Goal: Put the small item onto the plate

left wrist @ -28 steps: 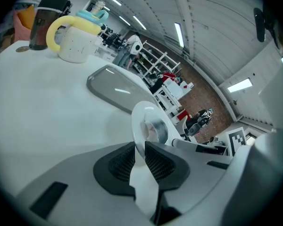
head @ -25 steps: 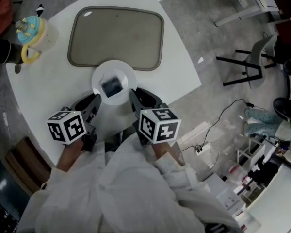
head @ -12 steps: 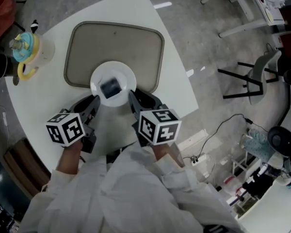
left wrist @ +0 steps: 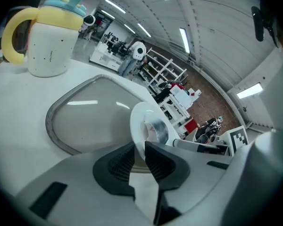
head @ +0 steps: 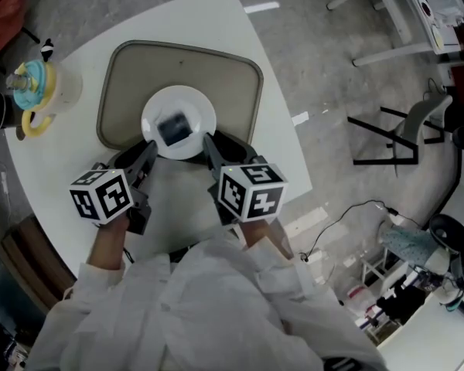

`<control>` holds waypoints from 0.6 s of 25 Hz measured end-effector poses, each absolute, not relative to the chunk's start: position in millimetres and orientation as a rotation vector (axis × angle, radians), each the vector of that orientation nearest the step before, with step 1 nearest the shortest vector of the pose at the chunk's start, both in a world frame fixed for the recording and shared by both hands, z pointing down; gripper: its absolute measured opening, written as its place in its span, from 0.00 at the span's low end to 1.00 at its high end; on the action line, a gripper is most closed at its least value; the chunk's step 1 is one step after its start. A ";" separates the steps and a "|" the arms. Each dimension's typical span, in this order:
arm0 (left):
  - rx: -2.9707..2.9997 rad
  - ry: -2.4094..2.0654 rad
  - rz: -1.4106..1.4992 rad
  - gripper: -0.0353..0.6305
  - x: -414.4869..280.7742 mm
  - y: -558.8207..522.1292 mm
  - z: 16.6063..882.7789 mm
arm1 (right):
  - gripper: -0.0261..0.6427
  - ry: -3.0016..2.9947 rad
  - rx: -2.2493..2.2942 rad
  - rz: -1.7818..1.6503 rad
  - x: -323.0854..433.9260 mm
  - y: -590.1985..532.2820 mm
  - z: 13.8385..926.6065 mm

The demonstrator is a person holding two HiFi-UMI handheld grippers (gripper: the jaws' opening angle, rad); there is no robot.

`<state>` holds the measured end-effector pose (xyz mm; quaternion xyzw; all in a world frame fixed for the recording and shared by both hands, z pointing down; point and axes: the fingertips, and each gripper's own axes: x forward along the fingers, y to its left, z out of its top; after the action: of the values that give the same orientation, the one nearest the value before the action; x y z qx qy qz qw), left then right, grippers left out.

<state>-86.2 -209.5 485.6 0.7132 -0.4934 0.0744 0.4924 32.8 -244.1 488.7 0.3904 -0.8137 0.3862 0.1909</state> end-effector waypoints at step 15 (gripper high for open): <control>1.659 -1.263 0.154 0.14 -91.4 -214.6 492.7 | 0.15 -2.253 1.058 1.139 26.6 -252.4 498.9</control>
<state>-91.4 -214.6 492.7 0.6866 -0.5225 0.0637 0.5015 26.6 -252.4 498.9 0.3787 -0.8064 0.4076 0.2006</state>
